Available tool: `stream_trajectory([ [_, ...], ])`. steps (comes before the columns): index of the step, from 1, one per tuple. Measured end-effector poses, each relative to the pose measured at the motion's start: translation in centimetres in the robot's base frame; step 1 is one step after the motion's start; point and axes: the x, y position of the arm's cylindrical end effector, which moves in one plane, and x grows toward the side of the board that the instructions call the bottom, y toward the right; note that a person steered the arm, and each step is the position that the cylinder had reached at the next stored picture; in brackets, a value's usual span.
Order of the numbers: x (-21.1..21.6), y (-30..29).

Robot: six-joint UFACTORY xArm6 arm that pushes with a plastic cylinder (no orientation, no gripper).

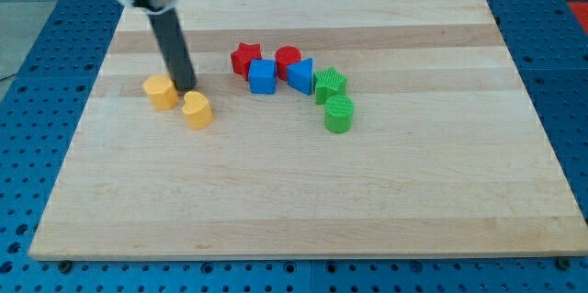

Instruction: Move the yellow heart to the bottom left of the yellow hexagon

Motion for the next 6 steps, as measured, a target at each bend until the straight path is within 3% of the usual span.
stream_trajectory([
  [3,1.3,13.6],
  [4,5.0,13.3],
  [6,3.3,3.4],
])
